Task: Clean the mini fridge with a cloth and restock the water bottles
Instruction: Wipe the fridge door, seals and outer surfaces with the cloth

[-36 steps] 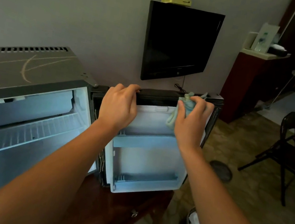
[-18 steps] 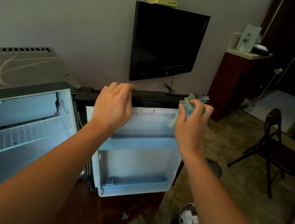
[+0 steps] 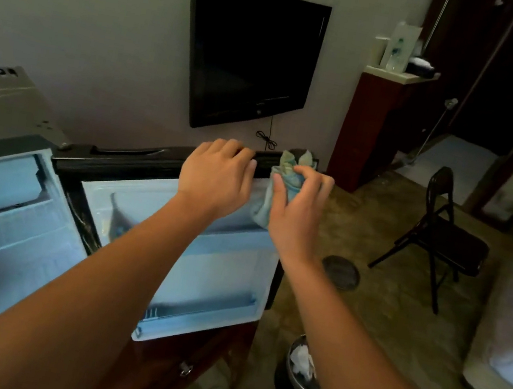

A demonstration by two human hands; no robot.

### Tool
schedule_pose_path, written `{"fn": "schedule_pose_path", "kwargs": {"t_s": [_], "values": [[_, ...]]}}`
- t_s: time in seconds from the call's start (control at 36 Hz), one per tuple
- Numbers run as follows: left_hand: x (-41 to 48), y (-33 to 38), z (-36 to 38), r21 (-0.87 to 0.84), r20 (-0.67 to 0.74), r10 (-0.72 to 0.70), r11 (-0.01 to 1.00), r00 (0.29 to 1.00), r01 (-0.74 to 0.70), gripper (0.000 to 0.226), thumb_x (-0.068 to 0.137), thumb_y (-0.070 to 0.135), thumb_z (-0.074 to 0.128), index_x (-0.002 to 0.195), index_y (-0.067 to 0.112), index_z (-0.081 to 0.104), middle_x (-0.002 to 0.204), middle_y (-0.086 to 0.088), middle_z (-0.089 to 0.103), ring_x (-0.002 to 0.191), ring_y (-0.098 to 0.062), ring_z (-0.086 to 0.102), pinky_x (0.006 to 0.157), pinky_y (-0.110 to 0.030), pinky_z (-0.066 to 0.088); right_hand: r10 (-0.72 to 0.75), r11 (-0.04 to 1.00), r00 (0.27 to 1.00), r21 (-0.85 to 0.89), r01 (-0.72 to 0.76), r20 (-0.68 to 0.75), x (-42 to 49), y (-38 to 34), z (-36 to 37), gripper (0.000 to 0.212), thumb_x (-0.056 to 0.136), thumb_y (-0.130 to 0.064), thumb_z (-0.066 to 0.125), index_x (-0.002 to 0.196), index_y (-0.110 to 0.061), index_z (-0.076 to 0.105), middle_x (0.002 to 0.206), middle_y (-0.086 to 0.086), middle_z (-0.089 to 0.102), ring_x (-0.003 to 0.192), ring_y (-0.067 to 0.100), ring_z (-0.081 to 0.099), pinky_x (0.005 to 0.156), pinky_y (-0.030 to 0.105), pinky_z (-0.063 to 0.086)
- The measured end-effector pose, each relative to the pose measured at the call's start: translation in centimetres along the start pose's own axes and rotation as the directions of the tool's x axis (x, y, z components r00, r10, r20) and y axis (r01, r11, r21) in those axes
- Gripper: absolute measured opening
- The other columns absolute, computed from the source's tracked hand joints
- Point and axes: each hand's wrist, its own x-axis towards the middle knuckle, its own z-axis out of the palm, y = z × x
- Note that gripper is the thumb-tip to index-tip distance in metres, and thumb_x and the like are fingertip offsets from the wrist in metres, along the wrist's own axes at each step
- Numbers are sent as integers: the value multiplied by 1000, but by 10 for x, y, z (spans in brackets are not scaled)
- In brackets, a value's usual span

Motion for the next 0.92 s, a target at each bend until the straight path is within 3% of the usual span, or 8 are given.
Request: {"fn": "schedule_pose_path", "kwargs": {"t_s": [0.11, 0.22, 0.39, 0.47, 0.56, 0.72, 0.86, 0.92], "values": [[-1, 6, 4, 1, -2, 6, 1000, 1000, -6, 42, 107, 34, 34, 128, 15, 65, 120, -6, 67, 109, -29, 61, 95, -39, 42, 97, 995, 992, 41, -95, -75, 7, 11, -10, 31, 99, -30, 63, 119, -10, 51, 119, 0, 38, 99, 4, 47, 82, -3, 33], [6, 20, 4, -92, -44, 110, 989, 993, -113, 38, 104, 26, 42, 125, 8, 69, 126, -10, 69, 120, -31, 62, 105, -42, 44, 13, 998, 1000, 57, -11, -24, 4, 6, -4, 31, 99, -28, 62, 120, -10, 50, 120, 7, 42, 98, 1, 44, 82, -2, 36], [2, 27, 6, -255, -117, -8, 967, 993, -22, 42, 102, 25, 38, 119, 8, 72, 110, -8, 75, 97, -28, 69, 82, -37, 49, -37, 999, 999, 13, 37, 19, 12, 14, -5, 33, 97, -26, 67, 119, -6, 53, 118, 10, 44, 99, 16, 55, 80, 19, 49], [4, 24, 2, -289, -103, -77, 956, 992, 44, 47, 105, 30, 30, 123, 10, 68, 101, -10, 75, 88, -29, 70, 70, -37, 52, 7, 1000, 999, 18, -6, -38, 16, 17, -5, 33, 97, -28, 66, 118, -9, 52, 118, 8, 44, 98, 8, 50, 80, 11, 44], [5, 23, 0, -294, -108, -68, 955, 992, 34, 48, 106, 30, 29, 124, 8, 67, 104, -11, 75, 90, -31, 71, 68, -40, 55, -9, 999, 999, 37, 11, -36, 16, 10, 3, 33, 97, -29, 66, 119, -9, 50, 119, 9, 44, 99, 11, 53, 80, 12, 45], [1, 21, 0, -252, -148, -11, 967, 989, -27, 43, 104, 24, 35, 123, 3, 68, 109, -11, 75, 92, -30, 72, 71, -36, 54, -176, 984, 984, 30, 175, 28, 15, 11, 5, 34, 96, -26, 67, 120, -9, 50, 117, 9, 43, 99, 20, 58, 79, 27, 56], [0, 23, 5, -230, -156, -9, 973, 988, -27, 38, 104, 19, 40, 125, 2, 67, 109, -12, 75, 93, -30, 72, 74, -37, 55, 9, 1000, 996, 3, -9, -86, 21, 19, -5, 31, 98, -34, 64, 118, -18, 48, 118, 2, 43, 96, 4, 50, 74, 10, 47], [0, 24, 6, -229, -166, -17, 973, 986, -22, 38, 104, 19, 40, 124, 2, 67, 107, -12, 75, 92, -30, 72, 73, -37, 55, 58, 998, 994, 41, -54, -94, 20, 13, -3, 31, 99, -34, 63, 119, -18, 47, 119, 2, 42, 97, 5, 51, 73, 4, 43]]}}
